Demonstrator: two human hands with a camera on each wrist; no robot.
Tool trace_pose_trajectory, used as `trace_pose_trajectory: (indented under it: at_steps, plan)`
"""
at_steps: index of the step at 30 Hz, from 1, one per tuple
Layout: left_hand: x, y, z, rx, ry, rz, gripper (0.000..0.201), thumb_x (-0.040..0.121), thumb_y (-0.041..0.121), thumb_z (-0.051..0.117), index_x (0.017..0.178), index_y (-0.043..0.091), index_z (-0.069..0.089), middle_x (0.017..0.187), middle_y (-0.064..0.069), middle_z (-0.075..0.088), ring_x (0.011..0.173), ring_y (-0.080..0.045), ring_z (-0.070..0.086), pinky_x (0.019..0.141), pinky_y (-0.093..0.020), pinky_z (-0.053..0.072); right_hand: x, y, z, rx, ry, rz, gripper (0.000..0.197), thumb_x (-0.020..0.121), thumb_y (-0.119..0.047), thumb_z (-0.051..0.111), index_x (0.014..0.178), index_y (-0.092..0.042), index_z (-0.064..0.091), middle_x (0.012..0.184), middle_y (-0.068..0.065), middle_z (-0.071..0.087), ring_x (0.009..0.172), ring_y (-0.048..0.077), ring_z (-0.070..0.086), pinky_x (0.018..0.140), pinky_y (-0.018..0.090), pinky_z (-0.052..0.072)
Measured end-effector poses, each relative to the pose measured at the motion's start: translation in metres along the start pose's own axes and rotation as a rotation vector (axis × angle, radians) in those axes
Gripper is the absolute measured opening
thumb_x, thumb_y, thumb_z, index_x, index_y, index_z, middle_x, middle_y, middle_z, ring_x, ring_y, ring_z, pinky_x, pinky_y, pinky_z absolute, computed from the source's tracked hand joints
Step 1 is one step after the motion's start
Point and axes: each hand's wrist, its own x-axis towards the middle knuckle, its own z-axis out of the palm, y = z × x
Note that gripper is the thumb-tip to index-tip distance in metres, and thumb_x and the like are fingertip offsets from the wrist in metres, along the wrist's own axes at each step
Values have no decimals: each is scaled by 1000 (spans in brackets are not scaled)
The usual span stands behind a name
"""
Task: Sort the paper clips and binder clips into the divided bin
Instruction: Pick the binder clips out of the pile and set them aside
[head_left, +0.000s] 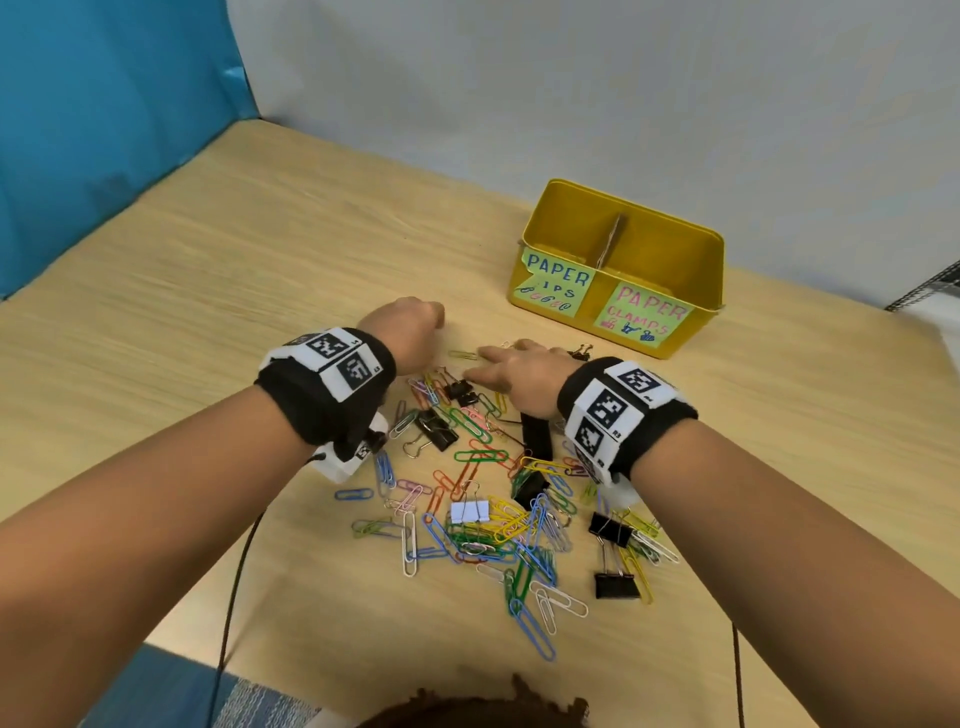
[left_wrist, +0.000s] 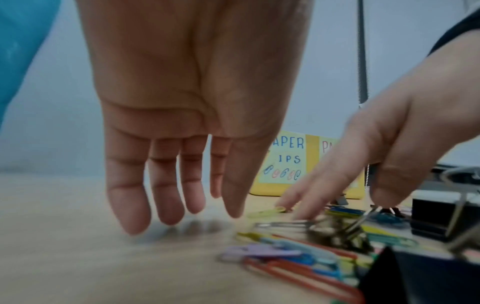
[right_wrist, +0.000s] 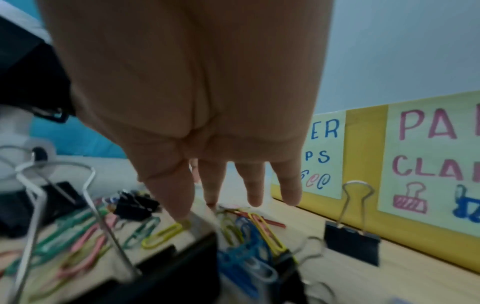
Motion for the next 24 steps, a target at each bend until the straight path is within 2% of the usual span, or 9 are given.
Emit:
trace_pose_trajectory:
  at_steps: [4, 6, 8, 11, 14, 16, 18, 22, 24]
  plan:
    - [-12, -13, -4, -39, -154, 35, 34, 82, 9, 64, 115, 15, 59, 116, -7, 60, 98, -19, 52, 83, -27, 40, -7, 4, 2, 101, 180, -34, 59, 94, -5, 41, 138, -44, 38, 160, -5, 13, 146, 31, 11, 117, 54, 15]
    - [-17, -14, -2, -51, -196, 50, 38, 79, 14, 68, 116, 16, 59, 106, -4, 60, 92, -15, 50, 79, -25, 40, -7, 3, 0, 109, 129, -88, 53, 97, -10, 37, 135, -48, 41, 160, -7, 11, 147, 30, 7, 117, 55, 12]
    - [-21, -13, 1, -62, -222, 61, 43, 78, 21, 71, 119, 16, 57, 98, 1, 56, 90, -14, 51, 76, -25, 38, -4, 2, -2, 33, 72, -46, 60, 96, -5, 36, 139, -48, 33, 160, -6, 10, 146, 33, 7, 115, 58, 16]
    - [-28, -9, 2, -43, -218, 126, 41, 79, 28, 70, 115, 16, 56, 97, 1, 53, 88, -15, 49, 74, -26, 37, 3, 8, -2, 38, 192, 53, 62, 93, -2, 41, 140, -42, 36, 156, 0, 24, 141, 33, 24, 111, 54, 31]
    - [-35, -3, 1, -104, -278, 210, 36, 76, 35, 72, 107, 19, 61, 88, 4, 52, 83, -12, 49, 69, -24, 37, 1, 10, -3, 193, 410, -16, 46, 89, -6, 46, 125, -31, 58, 129, 4, 53, 120, 25, 49, 99, 37, 44]
    - [-38, 0, 2, -79, -369, 245, 37, 70, 35, 77, 102, 21, 67, 82, 8, 53, 79, -9, 51, 68, -24, 39, -4, 2, -6, 239, 316, -108, 35, 88, -14, 54, 118, -27, 64, 110, -1, 61, 102, 16, 55, 84, 24, 42]
    - [-38, 1, 5, -6, -383, 265, 32, 68, 31, 80, 96, 19, 72, 86, 4, 59, 81, -10, 53, 70, -24, 41, 0, -8, -4, 203, 195, -113, 32, 86, -20, 60, 117, -26, 65, 102, -3, 63, 94, 14, 56, 79, 22, 42]
    - [-35, -1, -4, -38, -291, 198, 14, 71, 18, 77, 84, 16, 75, 73, 9, 62, 74, -9, 57, 61, -17, 39, 20, -15, 0, 252, 344, 4, 31, 91, -11, 51, 118, -21, 63, 122, 5, 64, 108, 23, 62, 94, 33, 51]
    - [-33, -5, -16, -101, -243, 150, 7, 74, 12, 74, 80, 15, 74, 65, 14, 61, 62, -4, 58, 53, -10, 39, 19, -13, -4, 317, 475, 59, 38, 91, -4, 49, 126, -18, 57, 125, 6, 60, 111, 25, 60, 93, 32, 51]
